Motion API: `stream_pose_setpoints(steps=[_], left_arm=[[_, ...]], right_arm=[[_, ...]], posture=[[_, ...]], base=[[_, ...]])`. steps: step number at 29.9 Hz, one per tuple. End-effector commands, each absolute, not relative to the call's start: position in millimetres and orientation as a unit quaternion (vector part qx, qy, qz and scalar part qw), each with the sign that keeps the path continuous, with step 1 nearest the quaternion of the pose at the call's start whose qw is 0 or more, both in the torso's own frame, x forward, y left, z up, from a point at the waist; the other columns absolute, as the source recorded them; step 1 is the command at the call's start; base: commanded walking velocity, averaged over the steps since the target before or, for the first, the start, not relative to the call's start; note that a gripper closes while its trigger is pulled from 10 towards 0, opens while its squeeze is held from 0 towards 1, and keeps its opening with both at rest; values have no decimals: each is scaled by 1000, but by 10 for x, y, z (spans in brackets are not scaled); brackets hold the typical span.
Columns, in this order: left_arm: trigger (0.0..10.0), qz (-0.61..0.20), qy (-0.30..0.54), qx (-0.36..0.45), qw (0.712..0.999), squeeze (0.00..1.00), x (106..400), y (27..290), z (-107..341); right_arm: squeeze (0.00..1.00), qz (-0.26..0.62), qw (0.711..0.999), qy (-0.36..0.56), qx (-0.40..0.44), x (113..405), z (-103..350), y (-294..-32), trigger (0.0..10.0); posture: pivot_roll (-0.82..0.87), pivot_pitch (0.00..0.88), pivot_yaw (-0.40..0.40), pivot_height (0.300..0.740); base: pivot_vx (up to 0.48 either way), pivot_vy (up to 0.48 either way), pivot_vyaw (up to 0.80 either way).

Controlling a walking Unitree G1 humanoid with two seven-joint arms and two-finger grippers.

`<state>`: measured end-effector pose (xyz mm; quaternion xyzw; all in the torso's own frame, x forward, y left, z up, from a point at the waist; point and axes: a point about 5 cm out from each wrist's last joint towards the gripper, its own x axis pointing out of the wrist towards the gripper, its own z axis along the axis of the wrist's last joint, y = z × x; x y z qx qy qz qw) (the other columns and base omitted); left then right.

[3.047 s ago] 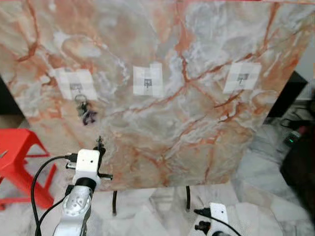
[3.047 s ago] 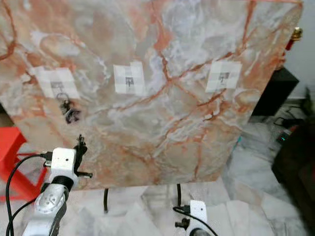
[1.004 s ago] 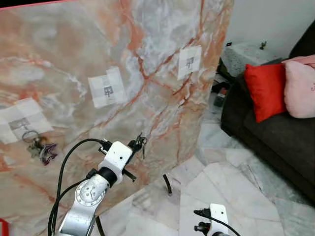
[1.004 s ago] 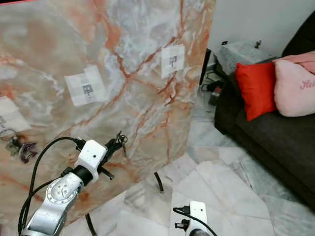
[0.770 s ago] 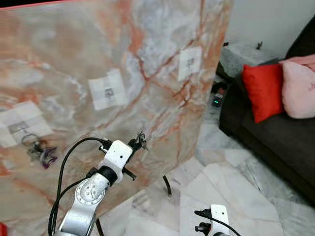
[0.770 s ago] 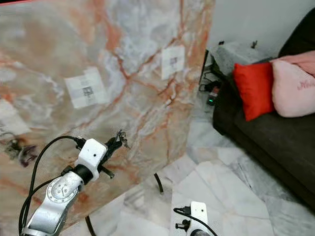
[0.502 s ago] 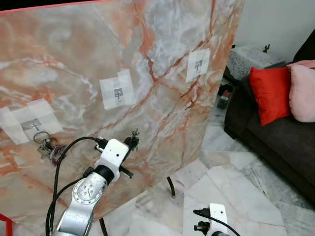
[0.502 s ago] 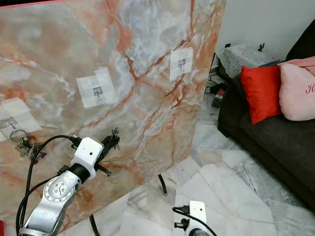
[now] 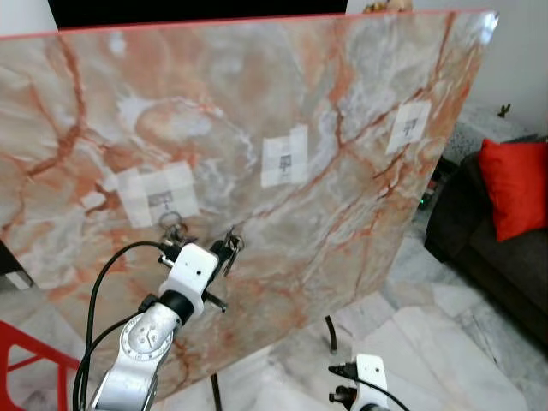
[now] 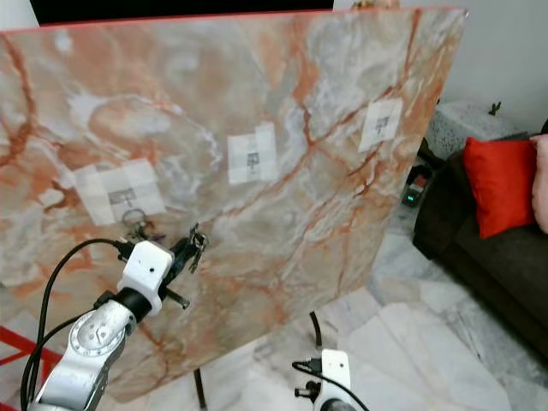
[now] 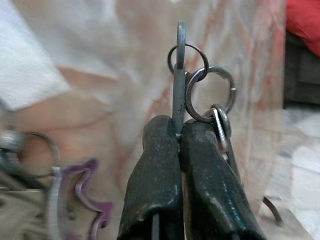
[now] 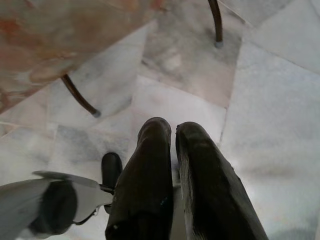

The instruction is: Hang keys on a hook

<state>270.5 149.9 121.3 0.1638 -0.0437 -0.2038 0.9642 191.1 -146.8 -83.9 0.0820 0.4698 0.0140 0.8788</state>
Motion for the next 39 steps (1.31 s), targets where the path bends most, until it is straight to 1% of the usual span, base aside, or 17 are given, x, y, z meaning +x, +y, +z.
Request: stream_pose_setpoints(steps=[1, 14, 18, 28, 35, 39], left_arm=[[10000, -220, -62, 170, 959, 0, 2712, 1399, 1286], [10000, -251, -66, 189, 947, 0, 2675, 1306, 1298], [10000, -250, -63, 195, 946, 0, 2699, 1275, 1302], [10000, -281, -78, 206, 934, 0, 2751, 1084, 1406], [10000, -273, -72, 210, 936, 0, 2759, 1101, 1389], [10000, -263, -70, 213, 938, 0, 2775, 1138, 1393]], right_arm=[[0, 5, 879, 469, 83, 1904, -841, -1506, 10000], [0, 6, 879, 469, 81, 1904, -841, -1511, 10000], [0, 7, 880, 469, 81, 1905, -840, -1512, 10000], [0, 9, 880, 469, 79, 1911, -837, -1509, 10000], [0, 8, 880, 469, 81, 1912, -837, -1502, 10000], [0, 8, 879, 469, 81, 1912, -837, -1501, 10000]], posture=[[98, 0, -57, 740], [101, 0, -61, 740], [102, 0, -63, 740], [104, 0, -62, 740], [105, 0, -61, 740], [106, 0, -61, 740]], base=[[0, 0, 0], [0, 0, 0], [0, -263, 0], [0, -34, 0], [0, -385, 0], [0, 0, 0]])
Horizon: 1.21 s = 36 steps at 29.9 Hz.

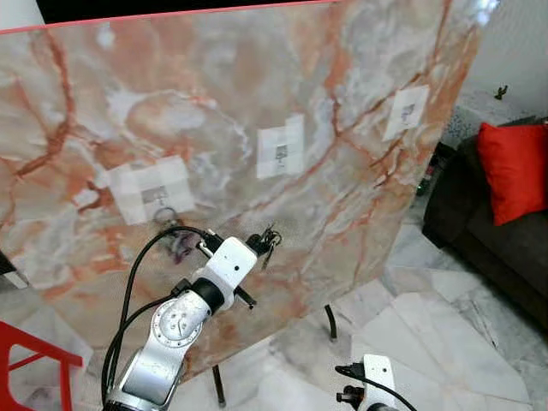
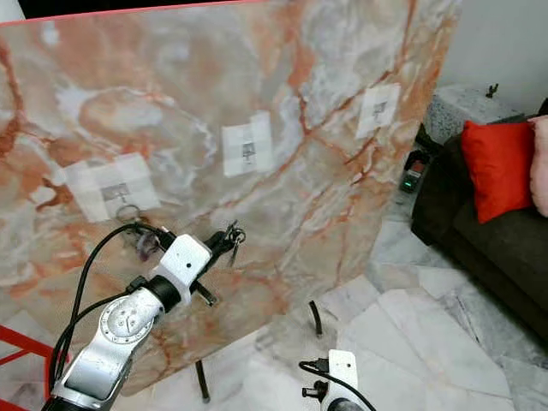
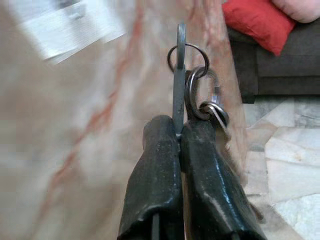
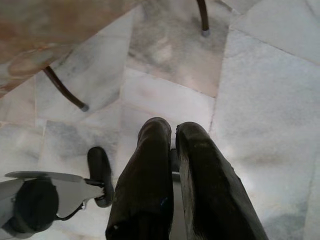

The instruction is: Hang keys on a hook

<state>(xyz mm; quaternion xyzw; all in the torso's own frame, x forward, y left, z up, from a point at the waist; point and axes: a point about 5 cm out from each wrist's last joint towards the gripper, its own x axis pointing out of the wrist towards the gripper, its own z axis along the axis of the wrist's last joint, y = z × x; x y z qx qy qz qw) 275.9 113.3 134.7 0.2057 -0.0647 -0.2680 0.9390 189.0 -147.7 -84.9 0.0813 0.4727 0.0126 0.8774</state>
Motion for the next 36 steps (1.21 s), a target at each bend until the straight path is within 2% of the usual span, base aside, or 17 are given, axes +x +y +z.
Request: stream_pose_setpoints(steps=[1, 14, 20, 29, 30, 31, 33, 35, 36], left_arm=[[10000, -261, -69, 216, 938, 0, 2778, 1148, 1391], [10000, -249, -63, 233, 938, 0, 2892, 1169, 1415], [10000, -310, -84, 275, 906, 0, 3028, 1016, 1580], [10000, -328, -48, 355, 874, 0, 3265, 939, 1682], [10000, -343, -33, 376, 860, 0, 3289, 902, 1682], [10000, -343, -33, 376, 860, 0, 3289, 902, 1682], [10000, -348, -49, 444, 824, 0, 3342, 854, 1751], [10000, -342, -54, 459, 818, 0, 3367, 845, 1776], [10000, -346, -53, 479, 805, 0, 3378, 827, 1791]], right_arm=[[0, 8, 880, 469, 81, 1912, -837, -1501, 10000], [0, 8, 880, 469, 78, 1912, -837, -1506, 10000], [0, 7, 881, 467, 77, 1921, -833, -1504, 10000], [0, 5, 881, 466, 80, 1937, -826, -1492, 10000], [0, 5, 881, 465, 80, 1939, -825, -1491, 10000], [0, 5, 881, 465, 80, 1939, -825, -1491, 10000], [0, 6, 882, 465, 80, 1944, -822, -1484, 10000], [0, 6, 882, 465, 80, 1946, -822, -1482, 10000], [0, 6, 882, 464, 80, 1948, -820, -1479, 10000]], posture=[[106, 0, -61, 740], [106, 0, -59, 740], [108, 0, -58, 740], [110, 0, -53, 740], [112, 0, -53, 740], [112, 0, -53, 740], [113, 0, -51, 740], [112, 0, -49, 740], [113, 0, -49, 740]], base=[[0, 0, 0], [0, 0, 0], [0, 0, 0], [0, 0, 0], [0, 0, 0], [0, 0, 0], [0, 0, 0], [0, 0, 0], [0, 0, 0]])
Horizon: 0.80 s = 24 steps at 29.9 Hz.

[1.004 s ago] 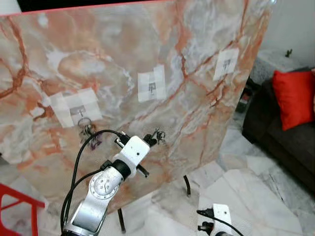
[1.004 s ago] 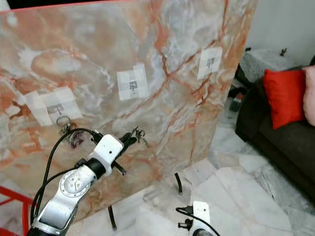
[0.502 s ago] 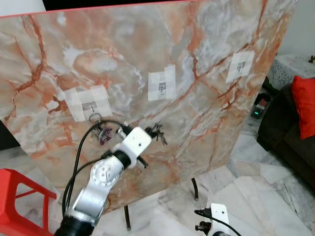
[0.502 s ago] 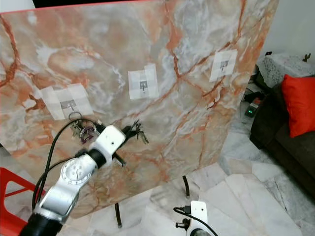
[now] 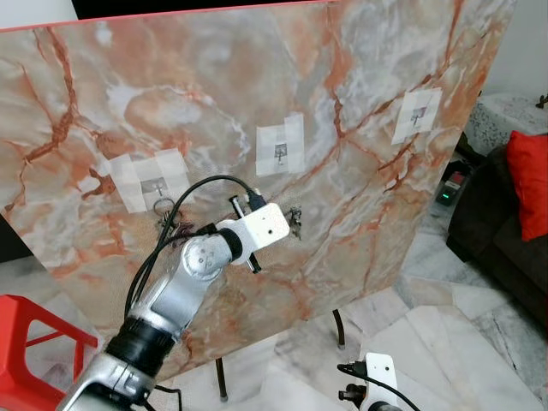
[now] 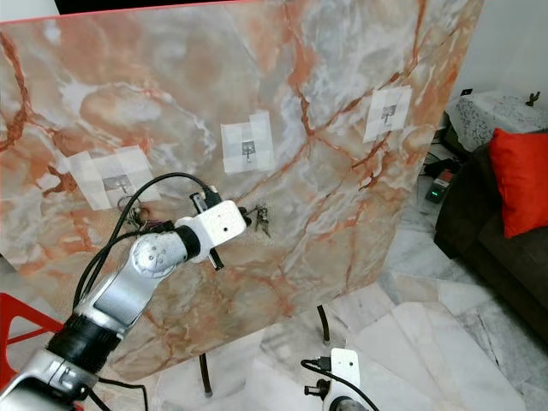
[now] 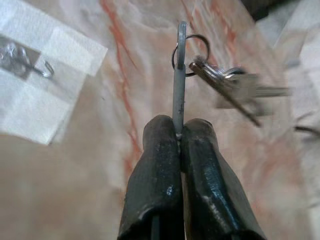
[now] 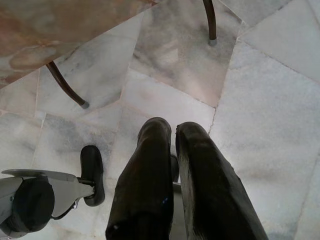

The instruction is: Hang keys on a hook

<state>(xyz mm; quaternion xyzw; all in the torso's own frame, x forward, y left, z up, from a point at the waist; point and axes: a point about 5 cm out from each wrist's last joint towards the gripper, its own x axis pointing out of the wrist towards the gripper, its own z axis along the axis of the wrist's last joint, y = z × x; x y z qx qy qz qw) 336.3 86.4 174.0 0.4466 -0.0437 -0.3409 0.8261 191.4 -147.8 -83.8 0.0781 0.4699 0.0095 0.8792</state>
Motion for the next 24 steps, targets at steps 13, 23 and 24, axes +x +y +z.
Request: stream_pose_setpoints(steps=[13, 23, 24], left_arm=[[10000, -477, 47, 470, 741, 0, 3063, 1013, 1614], [10000, -510, 88, 426, 742, 0, 2895, 1067, 1464], [10000, -510, 88, 425, 743, 0, 2893, 1067, 1464]], right_arm=[[0, 29, 897, 436, 67, 2011, -777, -1454, 10000], [0, 87, 982, 169, 20, 3078, 189, -1728, 10000], [0, 90, 985, 145, 16, 3188, 331, -1766, 10000]], posture=[[118, 0, -34, 740], [91, 0, -32, 740], [88, 0, -31, 740]], base=[[0, 0, 0], [0, 0, 0], [0, 0, 0]])
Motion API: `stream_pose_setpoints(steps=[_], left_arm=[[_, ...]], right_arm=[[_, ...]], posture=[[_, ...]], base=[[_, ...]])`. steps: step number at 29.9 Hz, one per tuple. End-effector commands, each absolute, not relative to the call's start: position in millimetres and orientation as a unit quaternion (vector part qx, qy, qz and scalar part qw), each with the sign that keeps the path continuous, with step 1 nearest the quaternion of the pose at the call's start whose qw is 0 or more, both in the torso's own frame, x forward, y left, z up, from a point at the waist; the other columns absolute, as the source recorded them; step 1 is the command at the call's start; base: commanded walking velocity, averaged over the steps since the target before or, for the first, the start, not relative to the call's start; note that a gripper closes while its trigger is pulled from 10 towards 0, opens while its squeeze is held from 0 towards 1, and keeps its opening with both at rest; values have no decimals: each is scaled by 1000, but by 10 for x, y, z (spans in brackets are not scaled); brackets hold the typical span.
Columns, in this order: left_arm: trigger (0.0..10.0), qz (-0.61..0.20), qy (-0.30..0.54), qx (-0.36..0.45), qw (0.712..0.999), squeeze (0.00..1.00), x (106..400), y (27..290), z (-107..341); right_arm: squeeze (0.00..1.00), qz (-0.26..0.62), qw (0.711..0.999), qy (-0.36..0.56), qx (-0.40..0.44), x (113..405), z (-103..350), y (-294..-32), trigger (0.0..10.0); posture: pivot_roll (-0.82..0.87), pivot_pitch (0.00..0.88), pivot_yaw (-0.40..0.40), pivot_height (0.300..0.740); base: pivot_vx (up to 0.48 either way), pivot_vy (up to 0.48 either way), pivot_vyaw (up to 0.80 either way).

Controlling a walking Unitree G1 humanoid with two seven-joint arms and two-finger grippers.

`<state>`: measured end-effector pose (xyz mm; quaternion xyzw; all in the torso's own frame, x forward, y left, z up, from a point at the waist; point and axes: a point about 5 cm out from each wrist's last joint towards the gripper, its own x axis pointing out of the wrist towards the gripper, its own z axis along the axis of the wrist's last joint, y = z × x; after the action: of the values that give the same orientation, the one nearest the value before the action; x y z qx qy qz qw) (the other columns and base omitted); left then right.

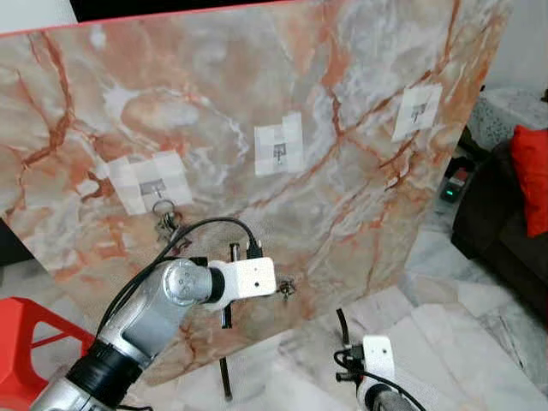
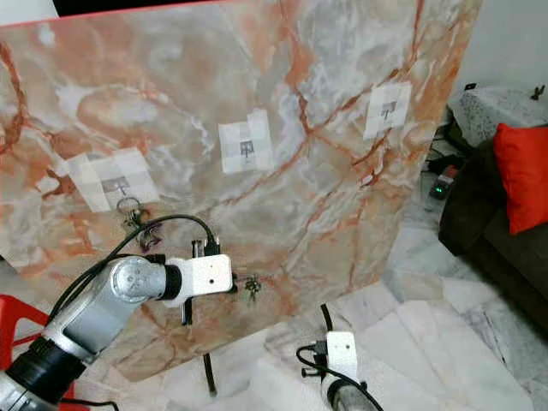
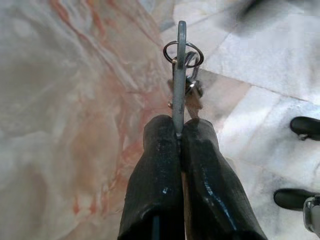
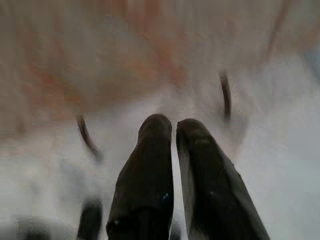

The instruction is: Hang keys on a hook

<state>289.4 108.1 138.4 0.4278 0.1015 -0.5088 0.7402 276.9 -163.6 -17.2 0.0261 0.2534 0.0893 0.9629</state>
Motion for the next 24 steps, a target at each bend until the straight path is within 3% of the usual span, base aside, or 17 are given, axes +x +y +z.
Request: stream_pose_setpoints(steps=[1, 8, 13, 14, 17, 24], left_arm=[[10000, -511, 91, 419, 745, 0, 2890, 1057, 1452], [10000, -526, 113, 398, 744, 0, 2840, 1059, 1367], [10000, -542, 138, 394, 730, 0, 2773, 1094, 1283], [10000, -548, 142, 384, 729, 0, 2754, 1093, 1276], [10000, -558, 155, 370, 727, 0, 2722, 1102, 1249], [10000, -573, 177, 350, 719, 0, 2654, 1119, 1193]], right_arm=[[0, 104, 989, 105, 9, 3310, 532, -1809, 10000], [0, 149, 988, 36, 16, 3441, 856, -1853, 10000], [0, 249, 967, 44, 25, 3435, 903, -1737, 10000], [0, 314, 947, 57, 22, 3403, 898, -1659, 10000], [0, 401, 912, 85, 13, 3339, 899, -1577, 10000], [0, 541, 835, 94, 26, 3187, 1028, -1443, 10000]], posture=[[85, 0, -29, 740], [78, 0, -24, 740], [79, 0, -22, 740], [81, 0, -25, 740], [74, 0, -29, 740], [70, 0, -36, 740]], base=[[0, 0, 0], [0, 0, 0], [0, 0, 0], [0, 0, 0], [0, 0, 0], [0, 0, 0]])
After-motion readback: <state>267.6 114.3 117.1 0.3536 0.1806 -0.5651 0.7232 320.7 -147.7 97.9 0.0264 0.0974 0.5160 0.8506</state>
